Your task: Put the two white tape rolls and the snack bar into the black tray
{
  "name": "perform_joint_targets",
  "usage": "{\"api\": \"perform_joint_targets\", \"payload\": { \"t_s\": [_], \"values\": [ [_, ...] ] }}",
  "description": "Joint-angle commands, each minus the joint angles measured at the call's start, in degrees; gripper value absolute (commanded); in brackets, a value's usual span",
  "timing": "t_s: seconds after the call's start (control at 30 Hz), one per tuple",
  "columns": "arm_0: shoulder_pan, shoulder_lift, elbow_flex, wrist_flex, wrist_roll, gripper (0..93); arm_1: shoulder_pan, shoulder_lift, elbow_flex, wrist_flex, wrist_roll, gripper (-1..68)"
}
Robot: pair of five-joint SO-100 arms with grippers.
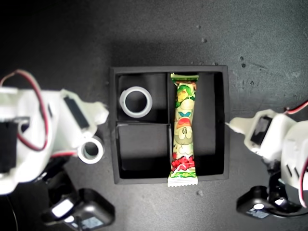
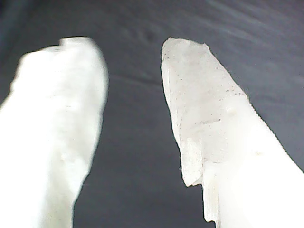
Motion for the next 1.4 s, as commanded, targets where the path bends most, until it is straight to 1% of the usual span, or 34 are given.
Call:
{"api": "perform_joint_targets", "payload": {
  "t_s": [0.0, 0.1, 0.27, 0.33, 0.4, 0.5, 0.57, 0.7, 0.97, 1.37],
  "values": [
    [5.27, 3.78, 5.27, -1.85, -6.42, 12.8, 1.41, 12.39, 15.12, 0.35, 9.84, 3.6],
    [10.37, 2.20, 8.00, -4.66, -10.90, 13.5, 1.23, 20.92, 26.54, -2.99, 14.94, 3.4],
    [17.93, 1.49, 12.04, -9.32, -17.49, 14.9, -0.53, 39.81, 47.90, -12.13, 23.29, 1.2],
    [20.04, 4.13, 17.49, -14.06, -19.86, 15.5, -1.76, 48.60, 56.87, -16.44, 25.93, 0.6],
    [21.27, 7.91, 25.49, -21.27, -22.24, 15.7, -2.64, 57.30, 66.80, -21.97, 27.42, 0.2],
    [21.88, 12.04, 36.47, -30.15, -25.58, 15.7, -3.16, 68.55, 81.74, -31.82, 27.69, -0.3],
    [22.06, 13.01, 40.61, -33.93, -26.81, 15.6, -3.16, 71.89, 89.47, -37.35, 29.00, -0.5],
    [21.36, 11.60, 42.54, -36.91, -27.07, 15.5, -3.34, 71.98, 99.76, -49.31, 30.67, -0.6],
    [18.81, 7.91, 42.28, -41.31, -24.70, 15.5, -3.78, 72.07, 115.66, -70.84, 30.76, -0.6],
    [16.08, 3.52, 42.54, -43.86, -22.24, 15.5, -5.54, 72.07, 116.98, -72.42, 29.71, -0.6]
  ]
}}
